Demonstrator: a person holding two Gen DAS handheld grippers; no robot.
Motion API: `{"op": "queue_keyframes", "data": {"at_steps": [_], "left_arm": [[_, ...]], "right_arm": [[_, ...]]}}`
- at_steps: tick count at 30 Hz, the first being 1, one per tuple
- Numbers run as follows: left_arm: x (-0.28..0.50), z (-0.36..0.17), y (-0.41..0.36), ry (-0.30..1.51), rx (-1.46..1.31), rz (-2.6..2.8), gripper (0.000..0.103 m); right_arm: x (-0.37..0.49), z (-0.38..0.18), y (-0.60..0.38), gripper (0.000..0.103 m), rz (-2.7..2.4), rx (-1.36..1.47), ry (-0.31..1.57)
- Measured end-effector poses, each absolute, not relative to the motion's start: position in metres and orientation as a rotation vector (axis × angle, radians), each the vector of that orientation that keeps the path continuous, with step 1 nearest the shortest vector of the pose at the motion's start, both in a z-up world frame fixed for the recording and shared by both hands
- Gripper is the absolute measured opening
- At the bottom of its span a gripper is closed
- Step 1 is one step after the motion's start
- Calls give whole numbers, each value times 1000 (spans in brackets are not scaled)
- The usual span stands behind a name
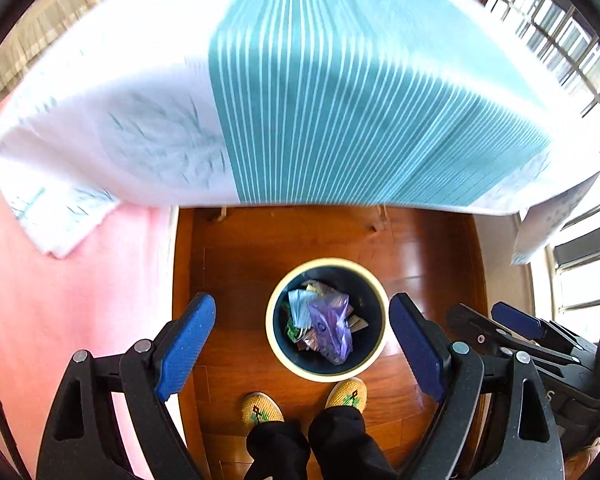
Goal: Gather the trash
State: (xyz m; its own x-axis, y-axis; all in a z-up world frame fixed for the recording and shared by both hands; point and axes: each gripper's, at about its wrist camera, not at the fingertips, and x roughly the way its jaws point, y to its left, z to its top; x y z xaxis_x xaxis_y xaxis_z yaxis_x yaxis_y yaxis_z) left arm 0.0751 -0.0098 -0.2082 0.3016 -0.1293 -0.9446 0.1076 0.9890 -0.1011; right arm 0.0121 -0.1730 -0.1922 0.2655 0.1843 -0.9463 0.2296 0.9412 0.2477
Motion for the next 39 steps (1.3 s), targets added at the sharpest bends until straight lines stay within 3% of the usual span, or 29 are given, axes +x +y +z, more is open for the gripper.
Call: {"op": "queue_keyframes", "data": {"at_steps": [16,24,39], "left_arm": [[72,-44,-5,1081,-80,-115,87],[65,-1,-6,1015,-105,-75,87],[64,20,-16,964,-76,-75,87]], "right_arm": [[15,1,-174,74,3,253,1061],[17,34,-173,74,16,233,1010],[23,54,-173,74,15,208,955]]}}
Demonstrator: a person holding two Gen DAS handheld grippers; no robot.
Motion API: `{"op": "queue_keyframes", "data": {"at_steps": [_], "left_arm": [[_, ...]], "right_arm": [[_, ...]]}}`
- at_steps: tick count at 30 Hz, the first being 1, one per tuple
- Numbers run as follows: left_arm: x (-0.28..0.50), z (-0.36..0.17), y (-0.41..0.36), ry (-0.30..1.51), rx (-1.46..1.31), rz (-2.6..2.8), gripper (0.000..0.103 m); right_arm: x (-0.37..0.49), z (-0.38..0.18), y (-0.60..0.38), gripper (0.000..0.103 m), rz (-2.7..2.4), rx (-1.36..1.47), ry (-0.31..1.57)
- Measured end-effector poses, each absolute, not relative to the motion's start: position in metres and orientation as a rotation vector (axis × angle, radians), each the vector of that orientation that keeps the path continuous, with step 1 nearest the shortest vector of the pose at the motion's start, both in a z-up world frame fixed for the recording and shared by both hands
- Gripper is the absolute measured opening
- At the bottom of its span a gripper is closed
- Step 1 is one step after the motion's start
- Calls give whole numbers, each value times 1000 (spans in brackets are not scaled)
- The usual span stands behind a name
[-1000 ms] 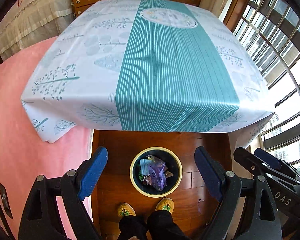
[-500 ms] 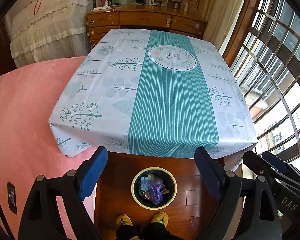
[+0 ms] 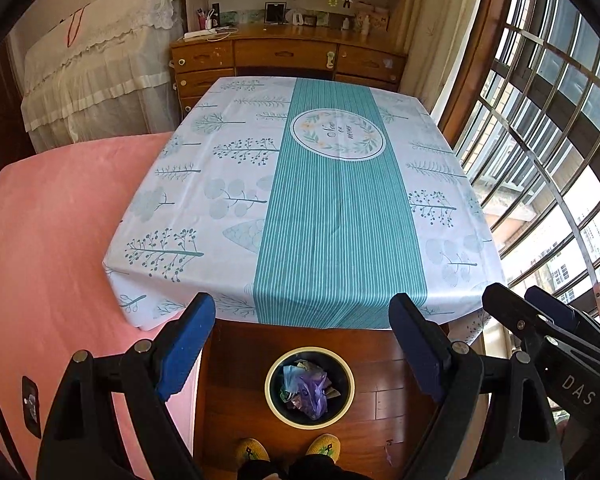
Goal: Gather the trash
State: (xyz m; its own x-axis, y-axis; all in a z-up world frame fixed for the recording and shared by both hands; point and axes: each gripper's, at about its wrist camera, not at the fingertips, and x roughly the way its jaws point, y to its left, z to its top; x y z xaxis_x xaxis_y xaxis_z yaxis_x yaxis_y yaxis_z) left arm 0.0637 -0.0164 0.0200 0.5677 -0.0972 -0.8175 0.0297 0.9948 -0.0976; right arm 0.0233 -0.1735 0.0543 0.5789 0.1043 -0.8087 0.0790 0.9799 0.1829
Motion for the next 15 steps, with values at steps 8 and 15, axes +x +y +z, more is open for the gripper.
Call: {"op": "queue_keyframes", "data": {"at_steps": [8,15], "left_arm": [[64,22,-16,953,-67,-80,87],[64,22,-17,949,-61,-80,87]], "right_arm": [[22,57,-172,74,15,188,947],[21,58,-169,74,14,175,944]]}}
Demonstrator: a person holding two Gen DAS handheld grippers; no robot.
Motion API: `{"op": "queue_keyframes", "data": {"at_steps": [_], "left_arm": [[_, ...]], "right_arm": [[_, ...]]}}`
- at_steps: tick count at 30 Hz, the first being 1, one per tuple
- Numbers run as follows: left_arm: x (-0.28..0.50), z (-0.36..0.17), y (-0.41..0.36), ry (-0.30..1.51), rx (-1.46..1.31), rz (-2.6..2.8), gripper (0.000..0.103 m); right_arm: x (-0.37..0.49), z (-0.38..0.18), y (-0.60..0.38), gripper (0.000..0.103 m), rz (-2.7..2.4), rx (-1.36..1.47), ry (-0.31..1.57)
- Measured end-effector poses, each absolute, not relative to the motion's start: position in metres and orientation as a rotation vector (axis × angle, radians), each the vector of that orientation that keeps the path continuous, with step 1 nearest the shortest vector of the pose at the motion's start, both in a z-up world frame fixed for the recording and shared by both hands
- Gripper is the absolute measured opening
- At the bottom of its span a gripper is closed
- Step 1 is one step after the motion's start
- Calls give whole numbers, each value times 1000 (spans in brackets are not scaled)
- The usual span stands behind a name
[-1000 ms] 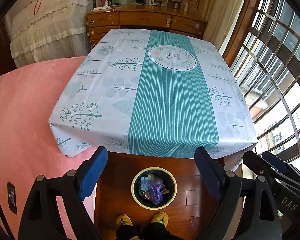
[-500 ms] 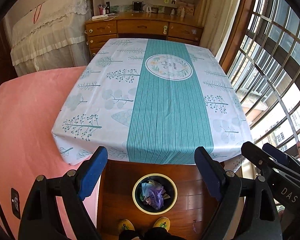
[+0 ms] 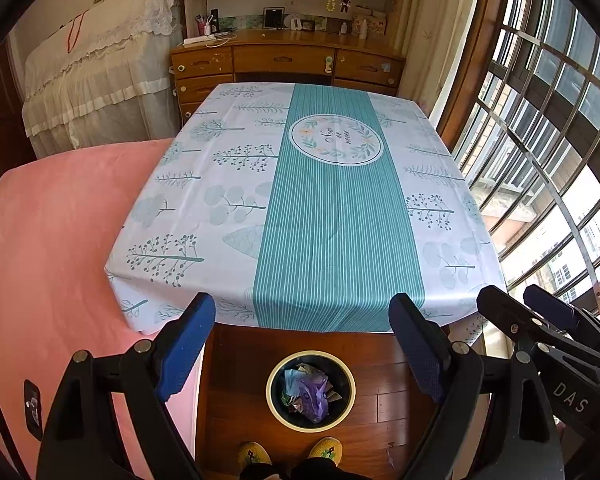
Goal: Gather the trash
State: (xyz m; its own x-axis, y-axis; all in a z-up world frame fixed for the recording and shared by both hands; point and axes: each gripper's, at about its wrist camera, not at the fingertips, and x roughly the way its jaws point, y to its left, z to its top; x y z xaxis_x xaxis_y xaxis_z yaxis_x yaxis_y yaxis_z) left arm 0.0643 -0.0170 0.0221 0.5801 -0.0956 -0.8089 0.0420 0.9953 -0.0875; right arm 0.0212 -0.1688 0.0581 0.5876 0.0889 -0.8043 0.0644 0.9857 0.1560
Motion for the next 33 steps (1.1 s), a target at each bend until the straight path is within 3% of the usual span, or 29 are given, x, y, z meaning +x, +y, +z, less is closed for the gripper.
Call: {"op": "queue_keyframes", "data": {"at_steps": [33], "left_arm": [[62,23,-13,951,-41,-62,87]], "right_arm": [[22,56,-172,74,22,169,952]]}}
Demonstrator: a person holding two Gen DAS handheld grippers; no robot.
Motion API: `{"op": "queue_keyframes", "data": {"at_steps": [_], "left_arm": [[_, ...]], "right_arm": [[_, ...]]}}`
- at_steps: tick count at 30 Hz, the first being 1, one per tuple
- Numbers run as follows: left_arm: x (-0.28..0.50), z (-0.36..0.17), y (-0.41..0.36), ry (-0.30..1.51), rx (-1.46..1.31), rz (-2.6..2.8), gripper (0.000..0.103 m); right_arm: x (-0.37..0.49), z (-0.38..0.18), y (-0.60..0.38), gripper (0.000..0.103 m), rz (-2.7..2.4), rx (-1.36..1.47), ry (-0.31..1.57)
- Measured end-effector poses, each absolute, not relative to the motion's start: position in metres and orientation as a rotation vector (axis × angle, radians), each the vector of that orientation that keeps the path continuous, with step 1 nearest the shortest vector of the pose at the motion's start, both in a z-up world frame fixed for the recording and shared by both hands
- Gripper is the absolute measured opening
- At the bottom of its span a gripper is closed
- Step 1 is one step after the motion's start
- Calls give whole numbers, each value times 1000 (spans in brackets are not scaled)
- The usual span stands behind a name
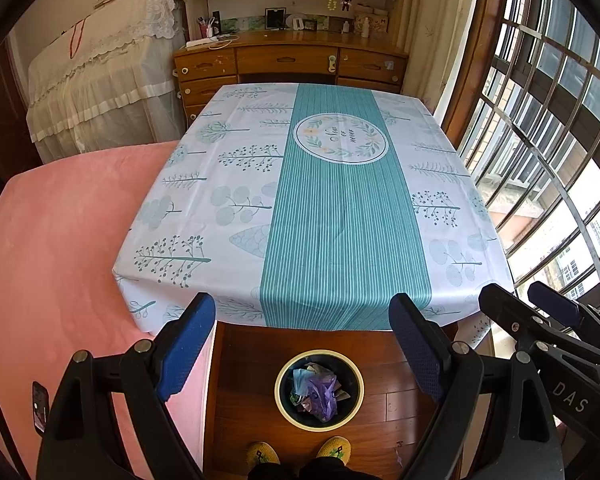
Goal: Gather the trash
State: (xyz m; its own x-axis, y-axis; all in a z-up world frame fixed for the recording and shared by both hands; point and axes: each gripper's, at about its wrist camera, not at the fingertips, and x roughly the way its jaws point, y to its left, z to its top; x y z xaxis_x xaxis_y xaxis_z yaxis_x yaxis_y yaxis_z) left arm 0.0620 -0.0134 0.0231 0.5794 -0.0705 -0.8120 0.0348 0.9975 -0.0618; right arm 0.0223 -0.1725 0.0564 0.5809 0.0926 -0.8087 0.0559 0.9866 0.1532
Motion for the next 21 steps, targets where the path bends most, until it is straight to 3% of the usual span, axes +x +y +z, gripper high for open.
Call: {"op": "queue_keyframes", "data": {"at_steps": [21], "left_arm": [[66,22,-11,963,-26,-61,87]], "right_arm": [[24,56,-171,74,19,169,954]]}}
